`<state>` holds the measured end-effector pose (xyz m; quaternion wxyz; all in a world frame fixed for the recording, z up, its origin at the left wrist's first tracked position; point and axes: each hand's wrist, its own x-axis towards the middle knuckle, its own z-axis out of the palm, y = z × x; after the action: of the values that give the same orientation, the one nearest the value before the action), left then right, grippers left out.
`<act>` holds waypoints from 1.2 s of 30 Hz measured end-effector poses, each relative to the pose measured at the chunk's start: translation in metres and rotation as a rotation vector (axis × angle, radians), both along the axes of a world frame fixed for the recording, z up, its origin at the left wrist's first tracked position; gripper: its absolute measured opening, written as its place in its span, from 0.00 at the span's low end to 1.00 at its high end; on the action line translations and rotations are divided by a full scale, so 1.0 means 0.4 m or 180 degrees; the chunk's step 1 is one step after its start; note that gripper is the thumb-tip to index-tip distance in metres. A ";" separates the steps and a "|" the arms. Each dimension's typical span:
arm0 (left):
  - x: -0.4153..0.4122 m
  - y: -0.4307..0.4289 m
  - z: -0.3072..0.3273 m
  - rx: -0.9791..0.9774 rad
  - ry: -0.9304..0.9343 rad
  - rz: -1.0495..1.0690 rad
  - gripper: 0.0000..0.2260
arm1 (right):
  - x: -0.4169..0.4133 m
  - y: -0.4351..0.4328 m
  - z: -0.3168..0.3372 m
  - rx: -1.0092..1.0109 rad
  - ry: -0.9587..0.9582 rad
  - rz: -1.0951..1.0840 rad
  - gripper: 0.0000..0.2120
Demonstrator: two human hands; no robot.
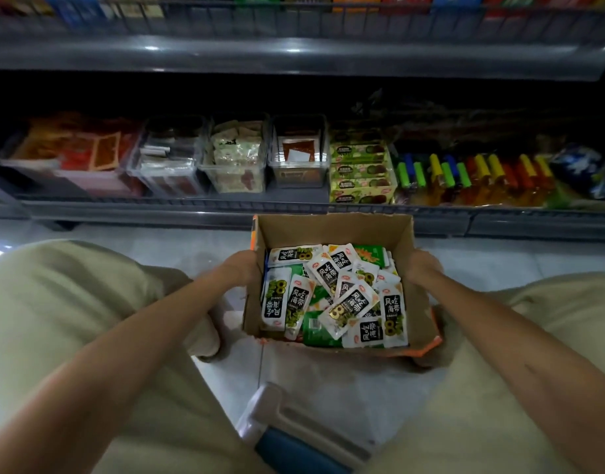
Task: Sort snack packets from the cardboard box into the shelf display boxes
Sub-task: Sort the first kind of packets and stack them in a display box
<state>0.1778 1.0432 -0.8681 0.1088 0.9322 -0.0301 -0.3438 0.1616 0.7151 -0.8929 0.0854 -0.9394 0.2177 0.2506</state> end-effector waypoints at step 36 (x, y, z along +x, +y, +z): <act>0.181 0.067 0.137 -0.1350 0.0375 0.0305 0.25 | 0.255 0.362 -0.071 0.2938 -0.0163 0.0214 0.19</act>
<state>0.2501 1.0698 -0.8133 0.3202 0.8671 -0.0510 -0.3781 0.2637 0.8599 -0.9211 0.4919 -0.8156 0.0507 0.3006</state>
